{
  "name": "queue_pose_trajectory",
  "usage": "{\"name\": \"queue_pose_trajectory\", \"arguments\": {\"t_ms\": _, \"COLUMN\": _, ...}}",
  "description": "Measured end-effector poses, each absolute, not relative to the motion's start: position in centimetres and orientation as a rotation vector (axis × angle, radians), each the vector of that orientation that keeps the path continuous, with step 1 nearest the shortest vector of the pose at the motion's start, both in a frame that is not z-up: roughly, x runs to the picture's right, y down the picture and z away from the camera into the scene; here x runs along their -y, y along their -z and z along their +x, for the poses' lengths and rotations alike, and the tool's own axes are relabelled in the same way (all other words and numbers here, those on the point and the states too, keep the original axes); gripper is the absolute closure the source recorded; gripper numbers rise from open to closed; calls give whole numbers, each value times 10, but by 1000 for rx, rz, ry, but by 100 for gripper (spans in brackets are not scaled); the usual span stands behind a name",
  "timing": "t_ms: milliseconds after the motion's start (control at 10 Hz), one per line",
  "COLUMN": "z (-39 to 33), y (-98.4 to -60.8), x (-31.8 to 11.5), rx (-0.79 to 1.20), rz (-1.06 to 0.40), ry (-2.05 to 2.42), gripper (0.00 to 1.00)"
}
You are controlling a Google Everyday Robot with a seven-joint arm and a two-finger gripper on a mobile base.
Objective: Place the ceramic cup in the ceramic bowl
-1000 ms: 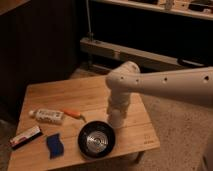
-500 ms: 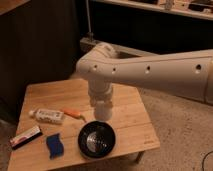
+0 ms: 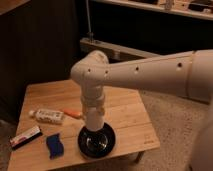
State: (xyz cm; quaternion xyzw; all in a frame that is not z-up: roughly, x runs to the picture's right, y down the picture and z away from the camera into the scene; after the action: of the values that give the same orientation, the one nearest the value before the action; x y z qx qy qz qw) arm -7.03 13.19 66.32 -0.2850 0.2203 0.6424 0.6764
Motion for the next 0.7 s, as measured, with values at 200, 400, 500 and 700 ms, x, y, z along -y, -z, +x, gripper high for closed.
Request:
{"name": "queue_pose_trajectory", "arguments": {"t_ms": 200, "z": -79, "y": -682, "x": -164, "rx": -508, "rz": -712, "ry": -1414, "gripper": 100}}
{"name": "queue_pose_trajectory", "arguments": {"t_ms": 400, "z": -88, "y": -689, "x": -189, "rx": -528, "rz": -770, "ry": -1382, "gripper": 99}}
{"name": "queue_pose_trajectory", "arguments": {"t_ms": 500, "z": -89, "y": -690, "x": -194, "rx": -535, "rz": -774, "ry": -1373, "gripper": 95}}
{"name": "queue_pose_trajectory", "arguments": {"t_ms": 700, "z": -82, "y": -683, "x": -193, "rx": -572, "rz": -740, "ry": -1381, "gripper": 73}}
